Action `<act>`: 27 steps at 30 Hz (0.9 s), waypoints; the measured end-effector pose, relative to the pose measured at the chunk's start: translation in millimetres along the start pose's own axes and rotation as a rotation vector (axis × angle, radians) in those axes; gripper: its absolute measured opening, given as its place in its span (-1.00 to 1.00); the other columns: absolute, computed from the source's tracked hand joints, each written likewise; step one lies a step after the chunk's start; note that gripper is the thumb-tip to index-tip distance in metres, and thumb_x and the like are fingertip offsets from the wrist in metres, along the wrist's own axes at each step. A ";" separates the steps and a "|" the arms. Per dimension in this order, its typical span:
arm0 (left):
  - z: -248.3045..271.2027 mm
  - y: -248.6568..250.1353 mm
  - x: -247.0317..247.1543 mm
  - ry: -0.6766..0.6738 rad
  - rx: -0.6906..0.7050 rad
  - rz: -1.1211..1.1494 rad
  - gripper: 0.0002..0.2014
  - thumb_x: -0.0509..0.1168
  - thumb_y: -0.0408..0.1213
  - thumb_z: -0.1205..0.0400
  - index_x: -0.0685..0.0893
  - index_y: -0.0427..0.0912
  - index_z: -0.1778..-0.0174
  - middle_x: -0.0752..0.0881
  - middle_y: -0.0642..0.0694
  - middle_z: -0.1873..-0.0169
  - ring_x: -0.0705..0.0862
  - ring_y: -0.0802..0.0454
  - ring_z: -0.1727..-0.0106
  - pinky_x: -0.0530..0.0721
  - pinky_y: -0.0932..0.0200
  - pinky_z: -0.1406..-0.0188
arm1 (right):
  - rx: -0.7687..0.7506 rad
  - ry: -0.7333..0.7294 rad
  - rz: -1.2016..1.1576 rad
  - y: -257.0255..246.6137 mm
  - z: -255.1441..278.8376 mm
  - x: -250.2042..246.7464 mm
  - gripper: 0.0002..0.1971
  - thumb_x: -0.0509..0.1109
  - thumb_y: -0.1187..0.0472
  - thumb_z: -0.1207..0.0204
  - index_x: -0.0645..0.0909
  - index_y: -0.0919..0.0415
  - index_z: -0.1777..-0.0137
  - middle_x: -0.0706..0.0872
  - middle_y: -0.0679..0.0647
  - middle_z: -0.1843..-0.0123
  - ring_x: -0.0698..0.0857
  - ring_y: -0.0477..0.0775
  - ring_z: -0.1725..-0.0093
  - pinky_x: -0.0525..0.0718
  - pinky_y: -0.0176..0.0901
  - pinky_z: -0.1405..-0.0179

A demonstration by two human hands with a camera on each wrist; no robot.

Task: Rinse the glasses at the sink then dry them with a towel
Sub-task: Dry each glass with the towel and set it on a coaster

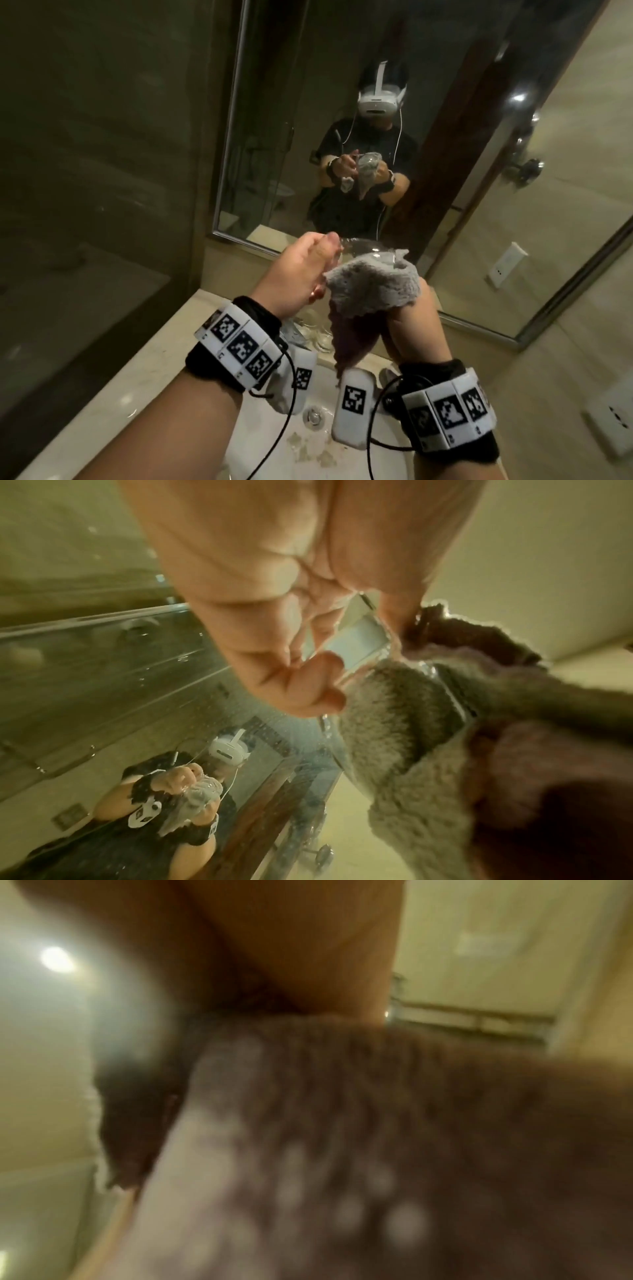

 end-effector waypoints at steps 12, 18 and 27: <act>15.1 -22.4 -2.6 -0.024 0.008 -0.044 -0.49 0.27 0.02 -0.58 0.51 -0.04 -0.45 0.68 -0.01 -0.13 0.76 0.13 0.11 0.72 0.28 0.25 | 0.180 0.003 -0.131 25.7 17.4 1.6 -0.65 0.37 0.23 -0.47 0.62 0.52 -0.12 0.71 0.41 -0.05 0.68 0.25 -0.02 0.66 0.15 -0.10; 17.5 -29.6 -4.9 -0.044 -0.140 -0.014 -0.39 0.18 0.33 -0.47 0.61 0.00 -0.28 0.74 -0.12 0.09 0.59 0.04 0.42 0.60 0.16 0.51 | 0.163 0.013 -0.156 29.1 18.5 -3.3 -0.74 0.38 0.36 -0.43 0.68 0.49 -0.08 0.75 0.39 -0.07 0.72 0.39 -0.10 0.66 0.19 -0.12; 20.1 -31.1 -3.1 -0.007 -0.071 -0.081 -0.26 0.17 0.38 -0.47 0.43 0.08 -0.53 0.66 0.05 -0.19 0.71 0.13 0.22 0.69 0.20 0.35 | 0.108 0.023 -0.304 18.5 23.2 0.7 -0.82 0.40 0.32 -0.36 0.78 0.24 0.08 0.79 0.25 0.05 0.75 0.24 0.02 0.72 0.08 -0.01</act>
Point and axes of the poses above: each hand's wrist, its own z-axis away from the middle knuckle, its own x-axis out of the palm, y = z × x, the point moved 5 cm from there along -z, towards the middle knuckle
